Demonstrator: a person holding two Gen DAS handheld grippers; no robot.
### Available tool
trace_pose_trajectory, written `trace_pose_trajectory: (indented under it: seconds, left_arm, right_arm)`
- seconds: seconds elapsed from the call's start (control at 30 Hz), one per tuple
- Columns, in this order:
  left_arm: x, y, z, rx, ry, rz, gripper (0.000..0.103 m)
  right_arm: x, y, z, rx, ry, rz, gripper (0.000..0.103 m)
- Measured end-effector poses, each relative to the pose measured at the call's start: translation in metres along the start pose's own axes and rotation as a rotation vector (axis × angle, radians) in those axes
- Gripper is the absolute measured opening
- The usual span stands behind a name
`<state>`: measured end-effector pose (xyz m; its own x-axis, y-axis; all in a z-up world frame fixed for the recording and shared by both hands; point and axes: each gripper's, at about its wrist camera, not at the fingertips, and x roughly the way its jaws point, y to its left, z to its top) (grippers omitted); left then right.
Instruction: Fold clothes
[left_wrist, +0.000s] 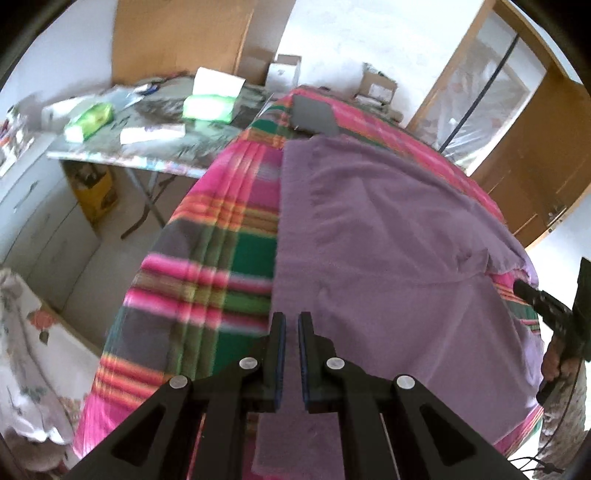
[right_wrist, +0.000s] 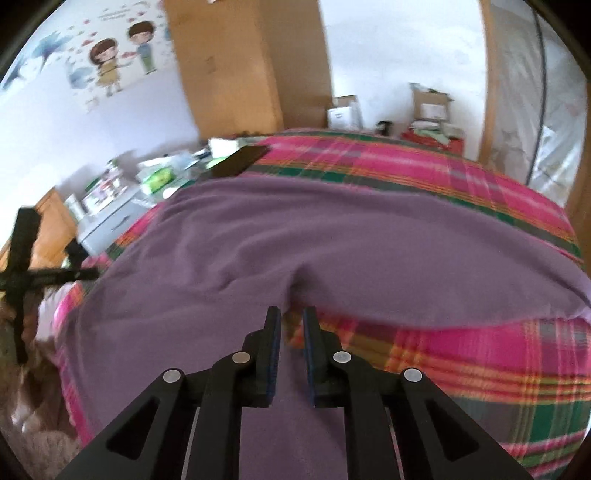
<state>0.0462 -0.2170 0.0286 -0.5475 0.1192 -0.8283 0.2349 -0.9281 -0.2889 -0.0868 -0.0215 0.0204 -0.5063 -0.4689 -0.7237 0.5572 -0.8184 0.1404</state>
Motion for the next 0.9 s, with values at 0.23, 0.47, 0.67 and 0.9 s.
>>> trace_pose_trajectory:
  seconds: [0.23, 0.47, 0.67, 0.9]
  left_arm:
    - [-0.006, 0.010, -0.013, -0.032, 0.008, -0.003, 0.009]
    - [-0.008, 0.004, 0.005, 0.000, -0.006, 0.016, 0.010]
    - [-0.025, -0.015, 0.064, 0.101, -0.087, 0.053, 0.010]
    - [-0.043, -0.050, 0.120, 0.281, -0.161, 0.116, 0.015]
  right_arm:
    - [0.018, 0.006, -0.030, -0.022, 0.093, -0.052, 0.013]
    - [0.015, -0.004, -0.037, -0.031, 0.114, -0.104, 0.017]
    - [-0.009, -0.001, 0.000, -0.126, 0.074, -0.144, 0.018]
    - [-0.037, 0.027, 0.091, -0.268, -0.081, -0.061, 0.020]
